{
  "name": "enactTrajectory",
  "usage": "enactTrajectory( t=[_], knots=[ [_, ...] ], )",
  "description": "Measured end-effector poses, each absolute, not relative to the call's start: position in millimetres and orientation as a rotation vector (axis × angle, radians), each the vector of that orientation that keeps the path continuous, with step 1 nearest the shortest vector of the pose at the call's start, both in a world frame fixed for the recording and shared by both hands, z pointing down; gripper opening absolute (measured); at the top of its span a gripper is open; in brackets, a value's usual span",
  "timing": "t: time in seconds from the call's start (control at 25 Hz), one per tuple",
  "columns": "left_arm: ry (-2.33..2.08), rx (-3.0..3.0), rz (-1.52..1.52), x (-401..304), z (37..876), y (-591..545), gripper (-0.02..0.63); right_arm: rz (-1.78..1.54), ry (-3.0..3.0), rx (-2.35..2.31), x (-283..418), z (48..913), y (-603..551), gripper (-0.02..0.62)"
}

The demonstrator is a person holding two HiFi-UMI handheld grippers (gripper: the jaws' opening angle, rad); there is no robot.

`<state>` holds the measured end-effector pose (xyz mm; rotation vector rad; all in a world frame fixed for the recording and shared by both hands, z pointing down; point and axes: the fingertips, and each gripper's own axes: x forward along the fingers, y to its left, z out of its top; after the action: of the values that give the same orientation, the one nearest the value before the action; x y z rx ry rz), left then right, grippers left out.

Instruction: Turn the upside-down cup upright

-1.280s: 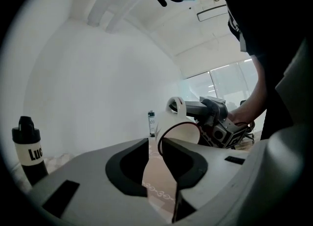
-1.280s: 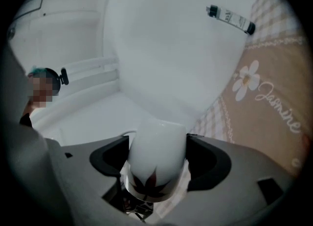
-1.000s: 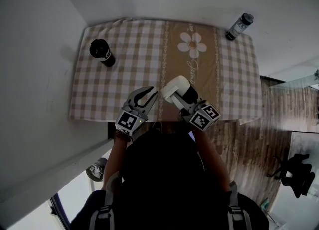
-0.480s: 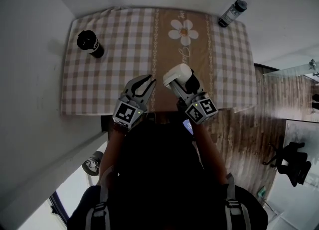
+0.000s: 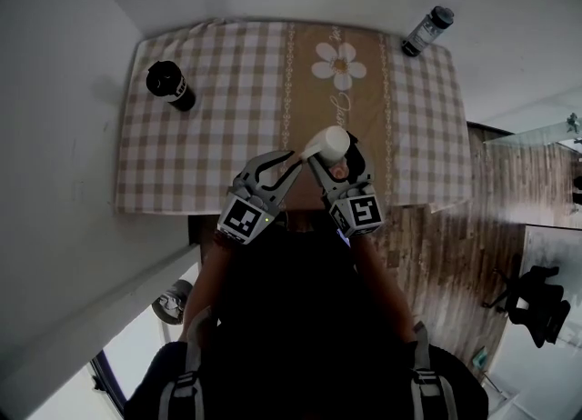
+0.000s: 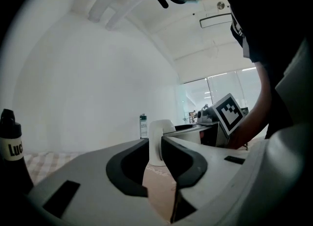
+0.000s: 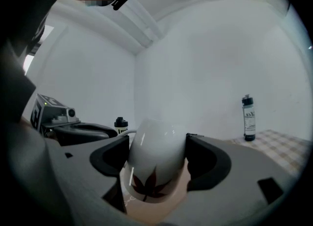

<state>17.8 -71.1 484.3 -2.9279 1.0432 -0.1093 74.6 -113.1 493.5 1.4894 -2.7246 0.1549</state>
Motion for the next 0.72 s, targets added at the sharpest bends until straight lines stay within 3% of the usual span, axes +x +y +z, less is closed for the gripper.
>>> enactTrajectory(
  t=[0.36,0.48,0.72],
  knots=[
    [0.988,-2.948,-0.133,15,494,-67,0.086,0.123,-2.691,1.473,72,501,-109,0.371],
    [0.936,-2.985,-0.16,18,495,-64,0.153,0.115,-2.699,1.468,71,503,-108,0.371],
    [0.929,-2.983,-0.202,22,502,-65,0.153,0.091,-2.706,1.446,65,498,-106,0.371]
  ],
)
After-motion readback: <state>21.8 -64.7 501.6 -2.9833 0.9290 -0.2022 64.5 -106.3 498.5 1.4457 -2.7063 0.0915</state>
